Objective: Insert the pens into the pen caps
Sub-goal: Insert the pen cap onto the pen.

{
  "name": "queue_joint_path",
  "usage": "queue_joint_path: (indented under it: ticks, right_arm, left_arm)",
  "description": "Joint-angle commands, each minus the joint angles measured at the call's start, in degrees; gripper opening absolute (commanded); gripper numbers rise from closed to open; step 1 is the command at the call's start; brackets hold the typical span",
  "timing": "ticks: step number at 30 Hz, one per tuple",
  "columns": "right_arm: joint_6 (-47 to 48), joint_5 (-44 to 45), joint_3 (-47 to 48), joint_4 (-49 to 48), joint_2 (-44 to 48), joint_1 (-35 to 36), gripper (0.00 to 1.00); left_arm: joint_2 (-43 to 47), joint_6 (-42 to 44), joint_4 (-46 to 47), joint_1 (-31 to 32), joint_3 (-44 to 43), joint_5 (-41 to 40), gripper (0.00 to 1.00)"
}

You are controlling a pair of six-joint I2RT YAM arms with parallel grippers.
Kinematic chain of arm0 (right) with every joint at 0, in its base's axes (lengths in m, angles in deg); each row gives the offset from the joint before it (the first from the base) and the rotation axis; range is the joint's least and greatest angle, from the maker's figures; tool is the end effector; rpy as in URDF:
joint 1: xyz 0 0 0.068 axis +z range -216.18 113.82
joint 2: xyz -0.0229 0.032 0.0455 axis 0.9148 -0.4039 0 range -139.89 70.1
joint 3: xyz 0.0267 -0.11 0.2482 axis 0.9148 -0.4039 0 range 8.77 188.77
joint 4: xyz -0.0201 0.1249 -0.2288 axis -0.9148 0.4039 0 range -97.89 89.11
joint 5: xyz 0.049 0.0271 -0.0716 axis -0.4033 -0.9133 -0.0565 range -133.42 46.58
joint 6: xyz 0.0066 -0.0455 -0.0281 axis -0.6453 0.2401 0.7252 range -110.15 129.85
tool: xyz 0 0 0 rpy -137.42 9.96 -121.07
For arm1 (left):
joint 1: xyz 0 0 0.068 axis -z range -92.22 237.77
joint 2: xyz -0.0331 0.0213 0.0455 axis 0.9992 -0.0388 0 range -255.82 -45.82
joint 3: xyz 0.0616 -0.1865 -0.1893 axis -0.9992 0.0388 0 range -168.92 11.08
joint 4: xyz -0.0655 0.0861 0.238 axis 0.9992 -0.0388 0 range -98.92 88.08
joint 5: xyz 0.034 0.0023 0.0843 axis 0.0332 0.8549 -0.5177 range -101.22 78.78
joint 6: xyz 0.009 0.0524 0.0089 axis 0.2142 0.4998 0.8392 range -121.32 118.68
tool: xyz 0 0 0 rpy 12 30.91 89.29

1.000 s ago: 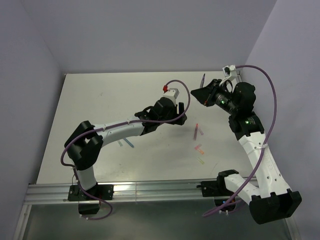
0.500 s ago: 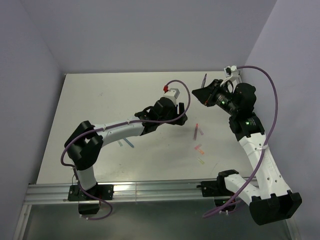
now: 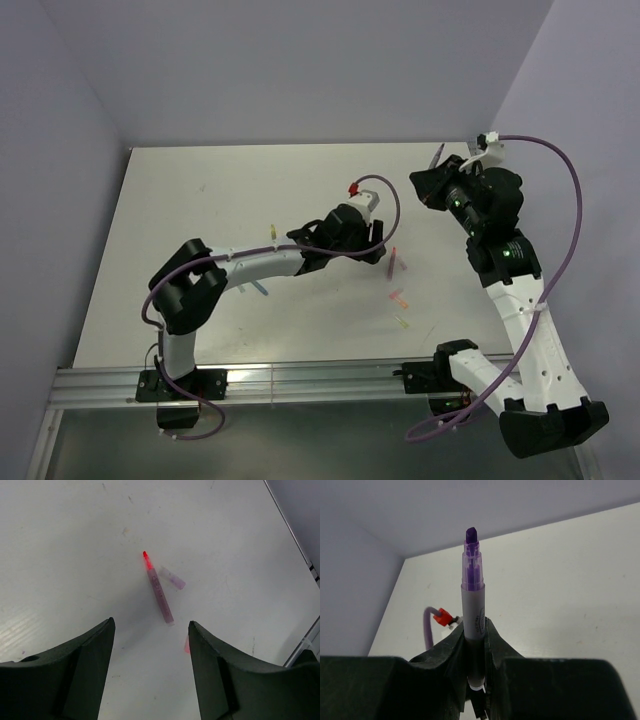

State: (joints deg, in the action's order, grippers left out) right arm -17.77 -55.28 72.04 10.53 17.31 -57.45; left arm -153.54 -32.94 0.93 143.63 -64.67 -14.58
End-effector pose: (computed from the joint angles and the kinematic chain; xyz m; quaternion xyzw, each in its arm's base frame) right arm 0.1947 0.0373 0.4122 0.0562 0.7513 0.2777 0.5960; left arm 0.2463 -0.3594 0.2329 0.1664 0.8457 -0.3318 0.3834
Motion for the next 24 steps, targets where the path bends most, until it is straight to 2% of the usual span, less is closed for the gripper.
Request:
queue_joint_path:
  ticks: [1, 5, 9, 12, 15, 16, 21, 24]
  right_arm:
    - [-0.07, 7.37, 3.71, 1.62, 1.38, -0.03, 0.00]
    - [-0.42, 6.85, 4.50, 1.98, 0.33, -0.47, 0.00]
    - [-0.42, 5.80, 6.16, 2.41, -0.73, -1.08, 0.00]
    - [-0.51, 5.27, 7.83, 3.12, -1.78, -1.44, 0.00]
    - [-0.77, 4.83, 8.63, 3.12, -2.14, -1.96, 0.00]
    - [-0.95, 4.48, 9.06, 3.21, -2.40, -2.31, 0.00]
    - [-1.12, 4.12, 8.54, 2.68, -2.05, -2.58, 0.00]
    - [-1.12, 3.69, 8.37, 2.86, -1.96, -2.84, 0.00]
  left_arm:
    - [-1.96, 6.38, 4.61, 1.27, -4.76, 2.91, 0.66]
    - [-5.12, 15.69, 4.45, 2.06, -8.80, 5.29, 0.67]
    - [-8.28, 29.72, 1.47, 2.24, -13.53, 9.50, 0.71]
    - [-11.79, 37.82, -5.37, 2.24, -19.41, 12.48, 0.71]
    - [-15.66, 41.71, -11.61, 2.24, -25.04, 12.94, 0.71]
    - [-18.81, 41.90, -15.82, 2.24, -29.50, 12.76, 0.70]
    - [-20.33, 39.27, -14.99, 2.68, -30.43, 11.71, 0.66]
    - [-22.26, 32.17, -15.85, 2.77, -33.05, 9.35, 0.57]
